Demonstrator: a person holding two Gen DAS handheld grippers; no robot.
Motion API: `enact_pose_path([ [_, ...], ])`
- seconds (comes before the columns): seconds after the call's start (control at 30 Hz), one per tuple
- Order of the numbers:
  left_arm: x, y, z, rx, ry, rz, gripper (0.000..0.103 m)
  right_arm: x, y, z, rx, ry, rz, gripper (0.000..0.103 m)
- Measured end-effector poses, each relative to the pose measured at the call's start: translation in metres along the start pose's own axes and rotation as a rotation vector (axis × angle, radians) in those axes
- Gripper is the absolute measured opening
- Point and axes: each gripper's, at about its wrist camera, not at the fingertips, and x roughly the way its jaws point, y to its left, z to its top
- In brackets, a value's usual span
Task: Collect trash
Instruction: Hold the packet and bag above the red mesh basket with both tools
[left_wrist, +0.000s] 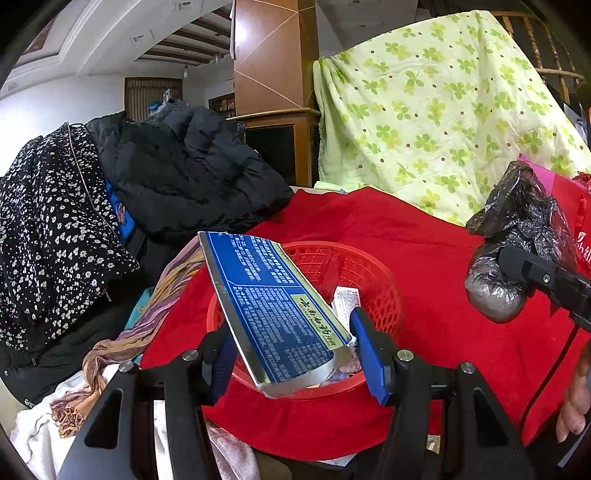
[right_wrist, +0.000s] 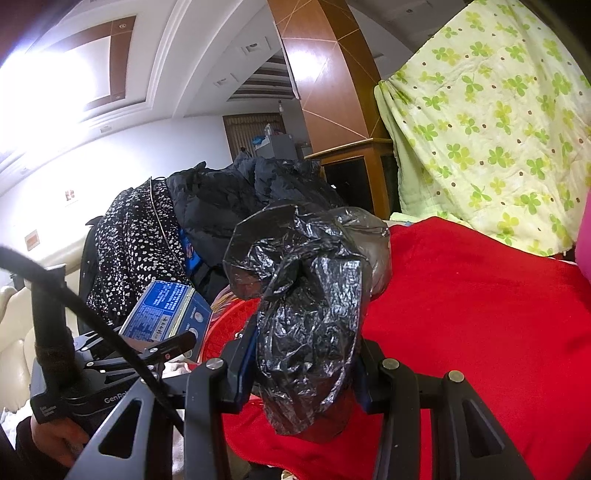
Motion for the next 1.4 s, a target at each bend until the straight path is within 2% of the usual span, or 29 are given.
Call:
enact_pose_path([
  [0.57,0.006,-0.003,-0.002,0.017,0.008,0.009,0.060,0.008,-0.005,0.000,0.009,0.013,0.043,0.046],
  [1.4,0.027,-0.006,-0.004,0.028,0.034,0.013,0.061,0.047,-0.004,0.003,0.039,0.077,0.055,0.046],
])
